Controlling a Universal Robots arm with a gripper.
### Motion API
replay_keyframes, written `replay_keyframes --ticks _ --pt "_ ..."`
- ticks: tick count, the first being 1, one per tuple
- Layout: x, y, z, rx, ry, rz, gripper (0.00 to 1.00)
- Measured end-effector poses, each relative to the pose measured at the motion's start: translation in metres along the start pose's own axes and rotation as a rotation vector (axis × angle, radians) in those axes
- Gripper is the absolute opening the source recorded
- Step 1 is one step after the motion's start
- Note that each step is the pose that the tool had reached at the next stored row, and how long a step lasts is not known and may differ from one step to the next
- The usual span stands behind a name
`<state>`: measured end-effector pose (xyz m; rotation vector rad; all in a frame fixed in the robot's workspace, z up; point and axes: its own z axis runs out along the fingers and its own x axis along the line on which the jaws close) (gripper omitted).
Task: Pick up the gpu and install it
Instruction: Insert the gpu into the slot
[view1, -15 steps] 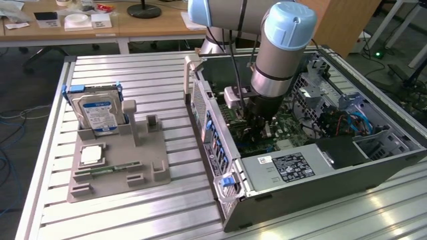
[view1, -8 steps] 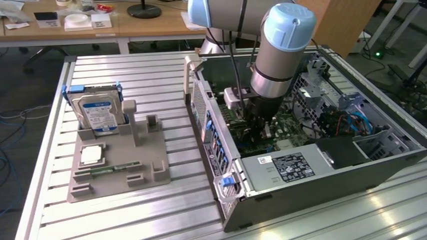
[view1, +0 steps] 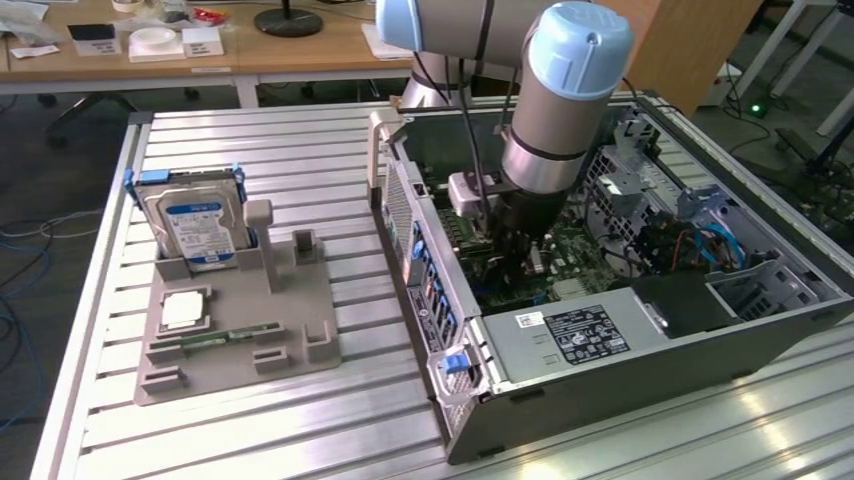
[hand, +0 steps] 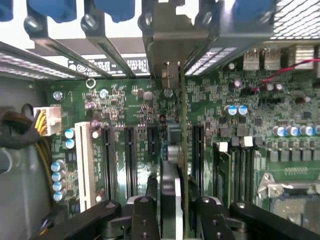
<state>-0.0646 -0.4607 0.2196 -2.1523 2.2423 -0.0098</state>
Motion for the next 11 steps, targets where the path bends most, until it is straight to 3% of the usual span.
replay_keyframes --ticks 11 --pt "-0.001 -0.0012 -0.0425 0.0105 -0.0004 0.0 0.35"
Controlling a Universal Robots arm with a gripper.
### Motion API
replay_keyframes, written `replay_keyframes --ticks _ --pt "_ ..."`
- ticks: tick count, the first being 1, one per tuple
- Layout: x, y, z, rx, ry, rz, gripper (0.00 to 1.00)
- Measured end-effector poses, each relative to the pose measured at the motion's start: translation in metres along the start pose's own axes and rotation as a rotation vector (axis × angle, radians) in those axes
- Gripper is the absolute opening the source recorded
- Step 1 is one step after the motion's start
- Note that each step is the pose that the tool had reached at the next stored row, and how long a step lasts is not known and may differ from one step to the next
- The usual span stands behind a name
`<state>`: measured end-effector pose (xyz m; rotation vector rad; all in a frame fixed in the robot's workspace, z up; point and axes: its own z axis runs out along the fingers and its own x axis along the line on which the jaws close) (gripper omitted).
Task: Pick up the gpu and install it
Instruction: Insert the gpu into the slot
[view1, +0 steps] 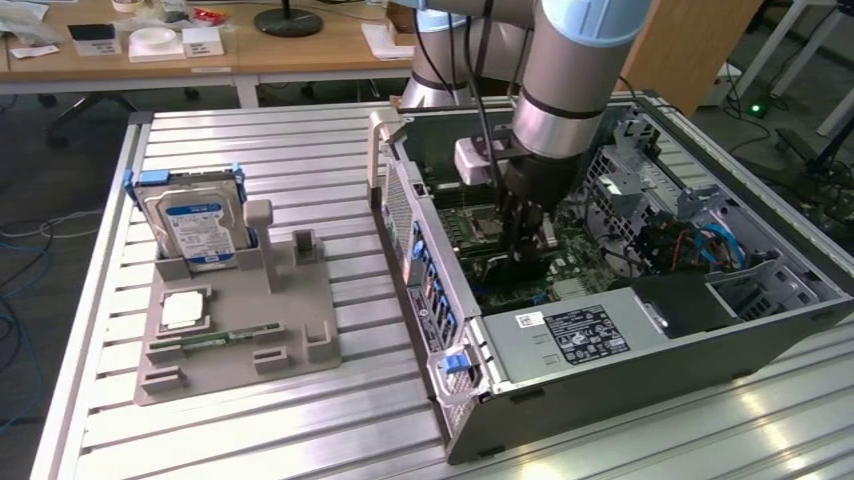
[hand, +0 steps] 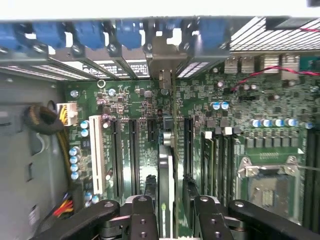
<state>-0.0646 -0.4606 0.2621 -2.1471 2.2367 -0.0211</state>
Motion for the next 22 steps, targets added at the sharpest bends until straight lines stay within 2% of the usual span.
replay_keyframes --ticks 3,6,8,9,10,12,14,15,22 --pt "0.0 -0.0004 -0.0109 0.0034 0.0 0.0 0.35" --pt "0.0 -0.0007 -0.0173 0.005 -0.0002 0.0 0.35" --pt "0.0 -0.0007 -0.0178 0.0053 -0.0004 0.0 0.34" --pt "0.0 -0.0007 -0.0178 0.0054 -0.0005 0.0 0.27" --pt "0.0 -0.0007 -0.0178 0.0054 -0.0005 0.0 0.27" --pt "0.0 -0.0007 -0.018 0.0053 -0.0002 0.0 0.15" --pt "0.0 -0.0007 -0.018 0.0053 -0.0002 0.0 0.15" --pt "0.0 -0.0007 -0.018 0.0053 -0.0002 0.0 0.11" --pt "0.0 -0.0007 -0.018 0.0053 -0.0002 0.0 0.11"
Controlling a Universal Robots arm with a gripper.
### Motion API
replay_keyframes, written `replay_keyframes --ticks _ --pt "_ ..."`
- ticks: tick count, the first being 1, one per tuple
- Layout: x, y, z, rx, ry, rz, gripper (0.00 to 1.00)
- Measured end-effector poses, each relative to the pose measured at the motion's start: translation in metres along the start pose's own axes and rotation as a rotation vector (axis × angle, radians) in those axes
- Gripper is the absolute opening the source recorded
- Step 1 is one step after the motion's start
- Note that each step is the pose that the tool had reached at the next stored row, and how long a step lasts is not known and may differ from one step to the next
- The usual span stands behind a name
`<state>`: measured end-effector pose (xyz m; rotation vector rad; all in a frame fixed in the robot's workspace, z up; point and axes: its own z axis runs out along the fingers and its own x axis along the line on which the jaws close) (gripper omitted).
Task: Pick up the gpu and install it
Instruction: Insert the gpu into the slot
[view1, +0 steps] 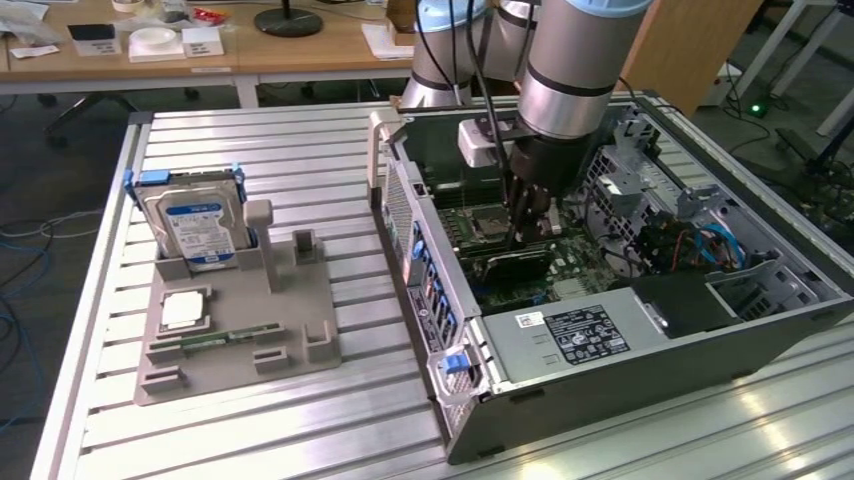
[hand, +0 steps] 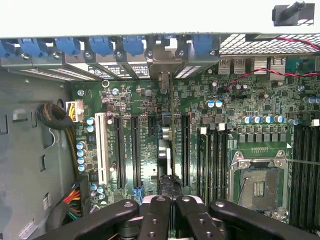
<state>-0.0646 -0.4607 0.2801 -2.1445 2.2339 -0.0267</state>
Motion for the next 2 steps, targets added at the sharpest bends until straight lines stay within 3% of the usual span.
replay_keyframes --ticks 2 --pt "0.0 0.0 0.0 0.0 0.0 0.0 0.11"
